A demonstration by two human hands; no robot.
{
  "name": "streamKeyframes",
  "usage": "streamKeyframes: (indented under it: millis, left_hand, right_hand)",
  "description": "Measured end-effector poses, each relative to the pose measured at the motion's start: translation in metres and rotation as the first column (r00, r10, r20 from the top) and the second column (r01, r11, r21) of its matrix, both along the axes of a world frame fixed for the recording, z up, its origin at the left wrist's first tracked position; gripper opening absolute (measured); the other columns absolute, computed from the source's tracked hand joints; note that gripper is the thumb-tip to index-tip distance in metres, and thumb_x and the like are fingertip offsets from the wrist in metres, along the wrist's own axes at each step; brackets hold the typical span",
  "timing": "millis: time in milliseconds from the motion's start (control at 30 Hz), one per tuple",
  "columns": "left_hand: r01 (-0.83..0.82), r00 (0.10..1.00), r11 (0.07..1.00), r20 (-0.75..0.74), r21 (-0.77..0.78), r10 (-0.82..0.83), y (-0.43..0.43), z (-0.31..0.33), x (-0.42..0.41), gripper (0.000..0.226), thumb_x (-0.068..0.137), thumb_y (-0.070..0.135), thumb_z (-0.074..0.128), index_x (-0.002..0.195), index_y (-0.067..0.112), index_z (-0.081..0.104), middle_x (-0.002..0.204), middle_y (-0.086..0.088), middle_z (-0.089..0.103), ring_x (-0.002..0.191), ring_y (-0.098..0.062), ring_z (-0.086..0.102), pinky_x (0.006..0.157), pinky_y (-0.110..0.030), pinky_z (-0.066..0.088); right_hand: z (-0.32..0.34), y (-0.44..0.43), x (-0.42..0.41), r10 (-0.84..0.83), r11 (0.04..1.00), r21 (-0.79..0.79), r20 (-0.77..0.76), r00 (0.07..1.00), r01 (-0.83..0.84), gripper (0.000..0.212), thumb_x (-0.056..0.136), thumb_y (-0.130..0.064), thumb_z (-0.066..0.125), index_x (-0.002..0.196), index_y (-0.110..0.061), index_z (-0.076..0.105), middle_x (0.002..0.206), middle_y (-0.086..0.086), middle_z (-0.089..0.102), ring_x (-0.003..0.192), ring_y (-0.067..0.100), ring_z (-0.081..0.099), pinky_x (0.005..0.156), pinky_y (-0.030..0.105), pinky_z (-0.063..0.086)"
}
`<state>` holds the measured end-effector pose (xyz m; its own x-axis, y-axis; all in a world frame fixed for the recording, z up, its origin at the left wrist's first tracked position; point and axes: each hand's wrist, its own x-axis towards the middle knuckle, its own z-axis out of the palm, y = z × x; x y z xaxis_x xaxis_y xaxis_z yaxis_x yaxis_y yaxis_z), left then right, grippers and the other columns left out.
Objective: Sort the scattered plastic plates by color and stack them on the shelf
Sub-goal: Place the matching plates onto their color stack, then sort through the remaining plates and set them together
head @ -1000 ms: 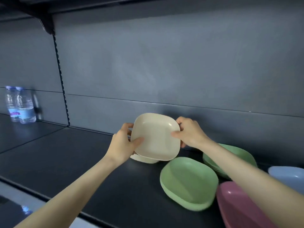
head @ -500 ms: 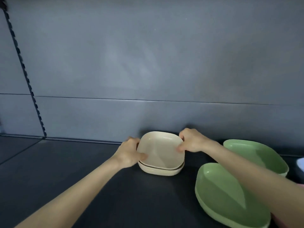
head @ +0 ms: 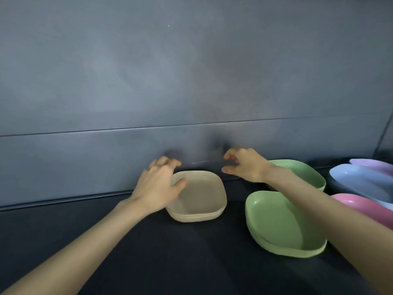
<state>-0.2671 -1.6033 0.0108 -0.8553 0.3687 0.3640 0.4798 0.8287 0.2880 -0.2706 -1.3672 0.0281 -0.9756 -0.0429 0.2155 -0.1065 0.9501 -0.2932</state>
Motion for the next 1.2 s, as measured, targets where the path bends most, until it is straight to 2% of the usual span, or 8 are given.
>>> streamKeyframes:
  millis: [133,333,567,667,767,933,1033,1200]
  left_hand:
    - [0.196,0.974,0.98,-0.119,0.024,-0.192,0.035,0.031,0.006,0.05,0.091,0.041,0.054,0.135,0.021,0.045,0.135,0.002,0.046,0.128,-0.019,0.039,0.106,-0.038,0.033]
    - [0.382,0.886,0.924,-0.282,-0.009,-0.369,0.117,0.063,0.025,0.048,0.091,0.04,0.053,0.135,0.023,0.043,0.134,0.004,0.045,0.127,-0.018,0.036,0.1,-0.03,0.025]
    - [0.536,0.78,0.84,-0.33,-0.088,-0.532,0.232,0.074,0.078,0.052,0.091,0.043,0.051,0.138,0.024,0.038,0.138,0.005,0.044,0.129,-0.016,0.033,0.1,-0.03,0.023]
    - [0.58,0.757,0.811,-0.315,-0.079,-0.572,0.287,0.07,0.111,0.053,0.092,0.043,0.05,0.139,0.023,0.037,0.136,0.005,0.045,0.128,-0.017,0.035,0.101,-0.031,0.026]
    - [0.613,0.737,0.786,-0.3,-0.083,-0.606,0.348,0.066,0.15,0.052,0.092,0.041,0.049,0.139,0.023,0.036,0.134,0.003,0.047,0.126,-0.018,0.036,0.099,-0.03,0.026]
    - [0.643,0.699,0.757,-0.318,-0.113,-0.641,0.44,0.058,0.204,0.052,0.091,0.044,0.049,0.138,0.025,0.036,0.133,0.006,0.047,0.123,-0.017,0.038,0.097,-0.031,0.028]
    - [0.647,0.691,0.753,-0.323,-0.125,-0.647,0.489,0.058,0.226,0.052,0.091,0.045,0.049,0.137,0.026,0.036,0.131,0.006,0.048,0.121,-0.017,0.04,0.096,-0.031,0.03]
    - [0.644,0.698,0.756,-0.314,-0.117,-0.643,0.551,0.072,0.233,0.053,0.092,0.045,0.048,0.139,0.025,0.033,0.133,0.004,0.045,0.125,-0.018,0.035,0.101,-0.033,0.029]
  right_hand:
    - [0.029,0.028,0.031,-0.078,0.997,0.004,-0.156,0.985,0.08,0.046,0.087,-0.029,0.063,0.128,-0.014,0.051,0.133,0.008,0.048,0.122,0.026,0.047,0.099,0.029,0.036]
    - [0.058,0.102,0.098,-0.263,0.962,-0.023,-0.326,0.908,0.271,0.043,0.085,-0.026,0.065,0.125,-0.013,0.054,0.133,0.005,0.051,0.12,0.027,0.05,0.1,0.036,0.041]
    - [0.059,0.207,0.201,-0.464,0.873,-0.017,-0.336,0.82,0.487,0.045,0.085,-0.025,0.065,0.127,-0.016,0.052,0.132,0.005,0.049,0.118,0.026,0.049,0.096,0.035,0.041]
    - [0.057,0.255,0.249,-0.494,0.852,0.003,-0.321,0.808,0.523,0.044,0.086,-0.026,0.065,0.127,-0.015,0.052,0.129,0.005,0.05,0.115,0.025,0.049,0.09,0.03,0.039]
    - [0.057,0.307,0.3,-0.516,0.842,-0.015,-0.317,0.796,0.54,0.043,0.085,-0.025,0.067,0.124,-0.013,0.054,0.122,0.007,0.051,0.112,0.025,0.051,0.088,0.031,0.039]
    - [0.055,0.389,0.373,-0.569,0.794,0.032,-0.31,0.762,0.607,0.044,0.084,-0.026,0.067,0.124,-0.012,0.055,0.127,0.009,0.053,0.115,0.027,0.05,0.086,0.026,0.034]
    - [0.059,0.441,0.399,-0.578,0.78,0.064,-0.307,0.756,0.622,0.043,0.084,-0.027,0.068,0.123,-0.015,0.055,0.125,0.007,0.055,0.11,0.027,0.052,0.082,0.025,0.035]
    - [0.066,0.504,0.398,-0.557,0.79,0.064,-0.343,0.757,0.61,0.042,0.085,-0.024,0.067,0.123,-0.012,0.056,0.129,0.011,0.053,0.122,0.029,0.046,0.091,0.03,0.036]
